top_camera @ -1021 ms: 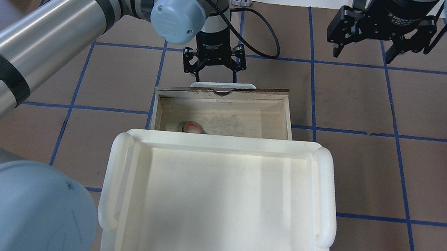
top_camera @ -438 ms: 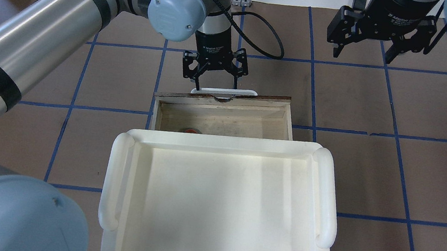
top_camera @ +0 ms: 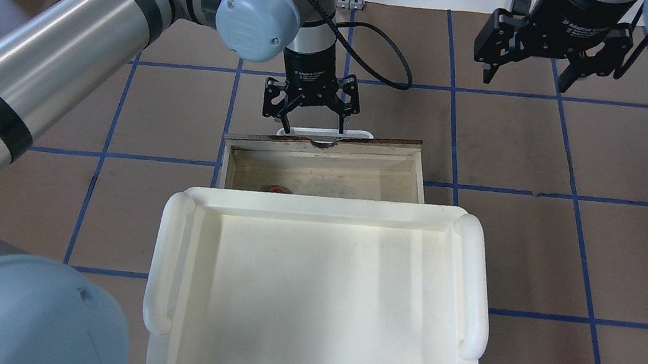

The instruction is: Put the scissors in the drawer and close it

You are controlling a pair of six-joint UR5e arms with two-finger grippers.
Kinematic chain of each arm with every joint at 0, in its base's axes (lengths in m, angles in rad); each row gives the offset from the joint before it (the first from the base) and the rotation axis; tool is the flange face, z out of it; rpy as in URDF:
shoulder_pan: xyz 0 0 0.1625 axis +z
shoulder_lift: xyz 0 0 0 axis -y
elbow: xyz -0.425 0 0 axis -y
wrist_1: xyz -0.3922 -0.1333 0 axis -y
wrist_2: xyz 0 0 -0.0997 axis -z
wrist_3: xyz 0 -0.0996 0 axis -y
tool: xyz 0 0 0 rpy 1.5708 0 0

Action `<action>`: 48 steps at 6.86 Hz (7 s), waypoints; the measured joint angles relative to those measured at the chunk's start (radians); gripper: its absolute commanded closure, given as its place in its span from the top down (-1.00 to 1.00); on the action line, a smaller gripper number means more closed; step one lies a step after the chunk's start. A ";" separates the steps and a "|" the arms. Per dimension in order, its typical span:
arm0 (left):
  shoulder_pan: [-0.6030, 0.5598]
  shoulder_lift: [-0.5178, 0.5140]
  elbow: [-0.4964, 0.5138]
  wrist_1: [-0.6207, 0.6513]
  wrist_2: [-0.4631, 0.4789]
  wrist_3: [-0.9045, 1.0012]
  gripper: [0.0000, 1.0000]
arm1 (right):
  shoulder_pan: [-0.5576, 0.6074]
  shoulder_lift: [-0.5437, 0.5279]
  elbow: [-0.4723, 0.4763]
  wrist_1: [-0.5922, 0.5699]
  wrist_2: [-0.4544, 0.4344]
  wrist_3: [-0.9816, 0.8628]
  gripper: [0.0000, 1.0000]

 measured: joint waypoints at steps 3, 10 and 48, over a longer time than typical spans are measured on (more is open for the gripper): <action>-0.009 0.016 0.001 -0.046 -0.009 -0.017 1.00 | 0.000 0.000 0.000 0.000 0.000 0.001 1.00; -0.052 0.038 -0.045 -0.092 -0.018 -0.084 1.00 | 0.000 0.000 0.000 0.000 0.001 0.001 1.00; 0.417 0.403 -0.046 -0.024 0.123 0.436 1.00 | 0.000 0.000 0.000 -0.016 -0.001 0.001 1.00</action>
